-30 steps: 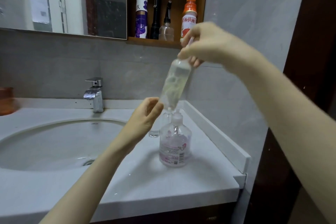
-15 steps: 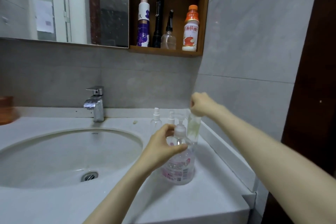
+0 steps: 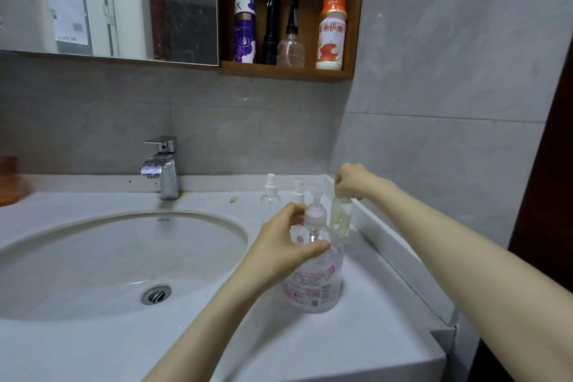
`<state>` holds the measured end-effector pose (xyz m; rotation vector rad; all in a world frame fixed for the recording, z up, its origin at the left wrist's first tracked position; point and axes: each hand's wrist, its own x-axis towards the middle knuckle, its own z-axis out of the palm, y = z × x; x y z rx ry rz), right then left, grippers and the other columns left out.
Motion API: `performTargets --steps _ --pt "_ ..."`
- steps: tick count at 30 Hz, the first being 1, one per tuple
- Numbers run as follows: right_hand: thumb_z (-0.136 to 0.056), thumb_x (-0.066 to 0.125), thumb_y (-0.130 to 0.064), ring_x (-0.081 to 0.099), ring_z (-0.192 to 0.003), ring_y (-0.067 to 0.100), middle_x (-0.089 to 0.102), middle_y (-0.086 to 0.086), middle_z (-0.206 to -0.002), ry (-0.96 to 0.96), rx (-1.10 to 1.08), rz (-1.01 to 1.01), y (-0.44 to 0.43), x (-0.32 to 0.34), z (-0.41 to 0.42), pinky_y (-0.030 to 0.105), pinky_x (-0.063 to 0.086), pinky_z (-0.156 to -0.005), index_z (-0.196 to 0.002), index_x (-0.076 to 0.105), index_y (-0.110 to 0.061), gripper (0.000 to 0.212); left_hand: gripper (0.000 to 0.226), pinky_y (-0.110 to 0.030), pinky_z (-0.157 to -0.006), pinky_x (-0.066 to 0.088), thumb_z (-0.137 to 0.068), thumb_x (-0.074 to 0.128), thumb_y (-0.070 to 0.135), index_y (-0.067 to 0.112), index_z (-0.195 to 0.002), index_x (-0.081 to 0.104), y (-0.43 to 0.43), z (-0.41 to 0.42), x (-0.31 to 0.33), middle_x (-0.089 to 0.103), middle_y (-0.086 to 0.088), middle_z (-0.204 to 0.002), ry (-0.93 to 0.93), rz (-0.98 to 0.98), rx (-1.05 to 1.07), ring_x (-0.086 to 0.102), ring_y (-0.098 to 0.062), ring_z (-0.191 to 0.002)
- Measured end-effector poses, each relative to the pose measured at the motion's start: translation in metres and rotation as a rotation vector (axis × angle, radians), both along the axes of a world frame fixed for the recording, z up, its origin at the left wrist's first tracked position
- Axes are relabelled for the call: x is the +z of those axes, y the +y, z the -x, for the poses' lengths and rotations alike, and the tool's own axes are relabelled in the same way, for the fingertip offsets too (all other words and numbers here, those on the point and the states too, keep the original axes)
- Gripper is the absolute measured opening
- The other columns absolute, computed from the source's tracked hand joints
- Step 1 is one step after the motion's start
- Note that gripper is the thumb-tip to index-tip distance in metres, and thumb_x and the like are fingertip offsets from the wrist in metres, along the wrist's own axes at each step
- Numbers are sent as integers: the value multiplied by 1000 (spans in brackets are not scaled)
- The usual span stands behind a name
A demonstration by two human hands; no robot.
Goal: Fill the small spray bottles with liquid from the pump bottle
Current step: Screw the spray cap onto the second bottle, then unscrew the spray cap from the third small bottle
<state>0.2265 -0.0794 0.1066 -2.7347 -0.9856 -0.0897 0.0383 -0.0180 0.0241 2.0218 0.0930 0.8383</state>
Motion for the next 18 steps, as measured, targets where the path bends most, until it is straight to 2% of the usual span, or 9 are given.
performTargets --steps 2,4,6,8,10,12,13,15,18 --pt "-86 55 -17 52 -84 29 53 13 -100 -11 -10 79 1 3 1 31 45 -73 -105 57 -5 23 43 -13 -91 44 -73 79 15 34 -101 52 -1 0 -1 62 15 -109 6 0 2 55 6 -108" --pt "-92 52 -32 52 -96 32 56 17 -111 -99 -2 125 5 6 3 34 43 -81 -105 57 -8 28 44 -12 -90 43 -73 79 15 36 -99 51 -1 1 -2 62 17 -108 3 -2 7 54 9 -107" --pt "-97 43 -37 51 -109 34 57 20 -118 -266 39 6 10 11 11 36 42 -85 -107 57 -4 37 44 -13 -92 43 -73 79 16 37 -99 51 0 1 -3 61 19 -107 0 -3 15 53 9 -108" --pt "-98 37 -42 54 -99 34 60 20 -108 -335 138 -207 16 16 23 37 42 -78 -91 57 -6 42 44 -13 -92 42 -73 79 16 38 -99 50 0 0 -4 61 20 -107 0 -5 16 53 10 -107" --pt "-95 35 -55 56 -82 31 60 15 -93 -161 242 -261 23 20 36 35 45 -68 -76 48 -13 49 44 -13 -90 43 -73 79 16 38 -98 50 -2 -1 -5 61 19 -108 -1 -1 9 54 9 -107" --pt "-89 43 -63 56 -72 23 57 7 -81 13 304 -135 31 20 45 30 44 -56 -74 49 -14 51 45 -16 -91 43 -72 79 17 36 -101 51 -3 -2 -5 62 17 -110 1 15 8 55 4 -110" --pt "-86 52 -60 56 -71 21 57 6 -79 40 324 -52 35 18 48 28 42 -53 -77 55 -11 50 45 -17 -92 43 -71 80 19 35 -103 52 -4 -2 -5 62 16 -111 5 24 9 55 2 -110" --pt "-80 70 -41 61 -70 22 65 8 -77 61 354 38 39 15 47 25 48 -58 -89 67 -5 37 46 -18 -93 43 -65 77 29 37 -103 51 -5 -2 -3 62 16 -112 11 33 17 55 3 -111" --pt "-74 74 -17 66 -63 22 65 7 -63 61 338 72 39 14 46 23 52 -61 -90 70 -2 23 46 -19 -94 43 -69 79 24 39 -101 50 -5 -2 -3 62 15 -114 30 33 19 54 2 -113"
